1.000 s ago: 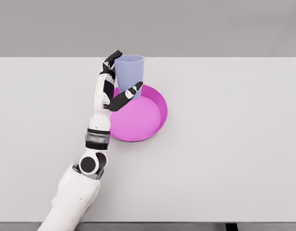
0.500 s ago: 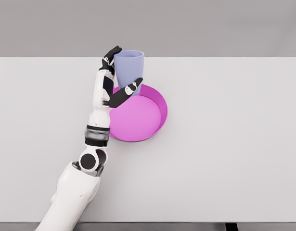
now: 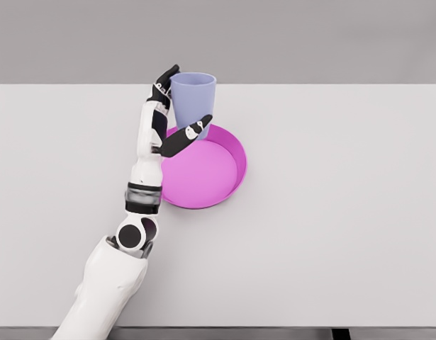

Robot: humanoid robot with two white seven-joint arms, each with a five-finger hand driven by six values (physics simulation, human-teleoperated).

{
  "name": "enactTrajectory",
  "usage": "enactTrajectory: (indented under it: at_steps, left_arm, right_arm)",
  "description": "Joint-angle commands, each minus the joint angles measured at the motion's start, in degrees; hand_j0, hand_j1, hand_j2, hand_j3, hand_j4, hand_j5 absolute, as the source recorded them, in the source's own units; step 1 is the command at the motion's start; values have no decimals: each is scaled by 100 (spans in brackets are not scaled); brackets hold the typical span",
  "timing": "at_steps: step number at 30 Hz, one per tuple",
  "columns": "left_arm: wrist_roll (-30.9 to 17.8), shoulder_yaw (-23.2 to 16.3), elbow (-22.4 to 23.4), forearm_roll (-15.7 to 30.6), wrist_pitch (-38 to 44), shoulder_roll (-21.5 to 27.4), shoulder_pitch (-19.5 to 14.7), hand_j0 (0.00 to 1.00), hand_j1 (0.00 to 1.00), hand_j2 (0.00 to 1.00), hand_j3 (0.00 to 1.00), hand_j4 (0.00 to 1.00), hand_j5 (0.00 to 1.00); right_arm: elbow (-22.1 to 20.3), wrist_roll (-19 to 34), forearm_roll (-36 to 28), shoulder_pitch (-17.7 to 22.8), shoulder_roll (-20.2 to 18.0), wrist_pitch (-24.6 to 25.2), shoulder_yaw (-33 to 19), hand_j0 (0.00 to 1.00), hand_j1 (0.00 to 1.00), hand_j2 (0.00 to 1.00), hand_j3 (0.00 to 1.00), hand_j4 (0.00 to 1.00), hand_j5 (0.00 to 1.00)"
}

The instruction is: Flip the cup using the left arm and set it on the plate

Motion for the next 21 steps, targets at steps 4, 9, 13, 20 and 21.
enactTrajectory:
  at_steps: [4,9,13,20,21]
  left_arm:
    - [0,18,10,-9,-2,0,-35,93,93,93,93,93,93]
    - [0,18,19,0,-2,0,-44,95,95,95,95,95,95]
    - [18,26,19,8,-2,0,-79,95,95,95,95,95,95]
    - [1248,35,-394,333,-2,1335,-589,100,100,100,100,100,100]
    - [1310,18,-517,491,-2,1572,-563,100,100,100,100,100,100]
  right_arm:
    - [1,0,-1,0,-1,0,0,100,100,100,100,100,100]
    - [1,0,-1,0,-1,0,0,100,100,100,100,100,100]
    - [1,0,-1,0,-1,0,0,100,100,100,100,100,100]
    - [1,0,-1,0,-1,0,0,100,100,100,100,100,100]
    - [1,0,-1,0,-1,0,0,100,100,100,100,100,100]
